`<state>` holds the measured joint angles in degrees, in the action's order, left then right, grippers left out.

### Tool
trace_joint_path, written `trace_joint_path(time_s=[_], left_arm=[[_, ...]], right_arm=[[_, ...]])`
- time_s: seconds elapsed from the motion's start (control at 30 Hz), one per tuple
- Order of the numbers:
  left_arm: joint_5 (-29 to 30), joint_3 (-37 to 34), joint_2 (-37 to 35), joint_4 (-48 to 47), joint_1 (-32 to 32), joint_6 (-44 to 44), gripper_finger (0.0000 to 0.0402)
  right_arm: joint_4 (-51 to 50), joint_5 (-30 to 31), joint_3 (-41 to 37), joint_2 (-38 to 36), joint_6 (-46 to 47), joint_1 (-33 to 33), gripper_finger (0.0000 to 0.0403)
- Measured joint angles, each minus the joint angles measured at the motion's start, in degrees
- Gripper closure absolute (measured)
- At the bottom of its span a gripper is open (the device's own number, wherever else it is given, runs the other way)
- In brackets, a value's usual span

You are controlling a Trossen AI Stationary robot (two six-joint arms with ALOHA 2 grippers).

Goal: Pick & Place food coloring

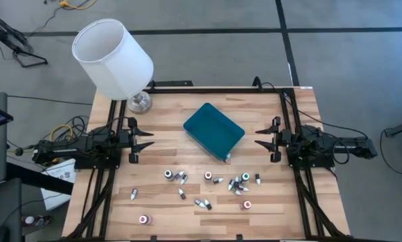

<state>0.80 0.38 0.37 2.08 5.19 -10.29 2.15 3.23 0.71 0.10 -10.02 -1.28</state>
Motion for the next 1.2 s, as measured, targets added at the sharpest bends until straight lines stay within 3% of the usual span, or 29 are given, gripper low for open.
trace_joint_path(time_s=[0.77, 0.93, 1.03, 1.2], left_arm=[[0.0, 0.0, 0.0, 0.0, 0.0, 0.0, 0.0258], [0.0, 0.0, 0.0, 0.0, 0.0, -0.6, 0.0258], [0.0, 0.0, 0.0, 0.4, 0.0, 1.4, 0.0258], [-0.1, 0.0, 0.0, 2.3, 0.0, 6.7, 0.0258]], right_arm=[[0.5, 0.0, 0.0, 0.0, 0.0, 0.0, 0.0233], [1.3, -0.3, 0.0, 0.0, 8.1, 0.1, 0.0233], [1.3, -0.2, 0.0, 0.0, 11.8, 0.1, 0.0233], [2.6, -0.2, 0.0, 0.0, 8.5, 0.0, 0.0233]])
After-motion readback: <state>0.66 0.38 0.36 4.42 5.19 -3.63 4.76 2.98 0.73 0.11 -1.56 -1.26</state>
